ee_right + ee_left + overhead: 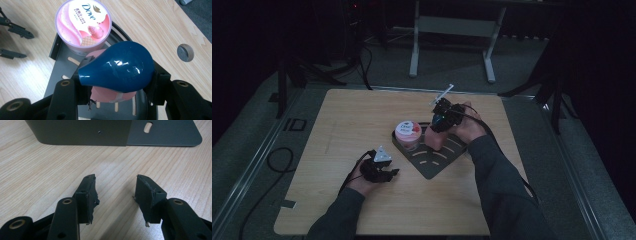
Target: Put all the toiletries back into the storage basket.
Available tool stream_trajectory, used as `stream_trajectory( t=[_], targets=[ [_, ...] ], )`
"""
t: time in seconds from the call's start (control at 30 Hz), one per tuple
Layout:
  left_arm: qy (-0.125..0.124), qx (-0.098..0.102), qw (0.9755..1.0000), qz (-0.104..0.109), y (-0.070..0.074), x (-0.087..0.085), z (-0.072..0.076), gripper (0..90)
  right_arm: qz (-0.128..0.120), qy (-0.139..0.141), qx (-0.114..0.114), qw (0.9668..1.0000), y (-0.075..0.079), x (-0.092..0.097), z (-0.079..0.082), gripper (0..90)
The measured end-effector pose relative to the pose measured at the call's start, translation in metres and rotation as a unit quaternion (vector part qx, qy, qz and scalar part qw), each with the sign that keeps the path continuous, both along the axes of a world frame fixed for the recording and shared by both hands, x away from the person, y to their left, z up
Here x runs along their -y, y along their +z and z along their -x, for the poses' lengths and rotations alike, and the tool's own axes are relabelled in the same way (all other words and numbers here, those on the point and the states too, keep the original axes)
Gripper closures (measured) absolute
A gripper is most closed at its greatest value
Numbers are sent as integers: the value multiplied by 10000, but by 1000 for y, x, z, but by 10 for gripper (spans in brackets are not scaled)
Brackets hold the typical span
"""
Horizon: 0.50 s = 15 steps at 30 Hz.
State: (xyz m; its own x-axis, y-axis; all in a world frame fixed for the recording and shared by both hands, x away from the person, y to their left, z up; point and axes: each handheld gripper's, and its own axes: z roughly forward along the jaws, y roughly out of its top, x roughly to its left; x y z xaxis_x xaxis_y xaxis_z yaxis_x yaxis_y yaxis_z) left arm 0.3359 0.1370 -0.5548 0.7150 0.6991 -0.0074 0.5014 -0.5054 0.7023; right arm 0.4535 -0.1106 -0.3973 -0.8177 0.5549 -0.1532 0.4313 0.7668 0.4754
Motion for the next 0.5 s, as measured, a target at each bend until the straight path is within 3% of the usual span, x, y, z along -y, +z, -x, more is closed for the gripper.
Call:
stream_trajectory(
  t=[0.5],
  targets=[
    [0, -4, 10000, -4, 0, 0, 0, 508, 84, -241, -56, 9997, -6, -2, -16, 475]
  ],
)
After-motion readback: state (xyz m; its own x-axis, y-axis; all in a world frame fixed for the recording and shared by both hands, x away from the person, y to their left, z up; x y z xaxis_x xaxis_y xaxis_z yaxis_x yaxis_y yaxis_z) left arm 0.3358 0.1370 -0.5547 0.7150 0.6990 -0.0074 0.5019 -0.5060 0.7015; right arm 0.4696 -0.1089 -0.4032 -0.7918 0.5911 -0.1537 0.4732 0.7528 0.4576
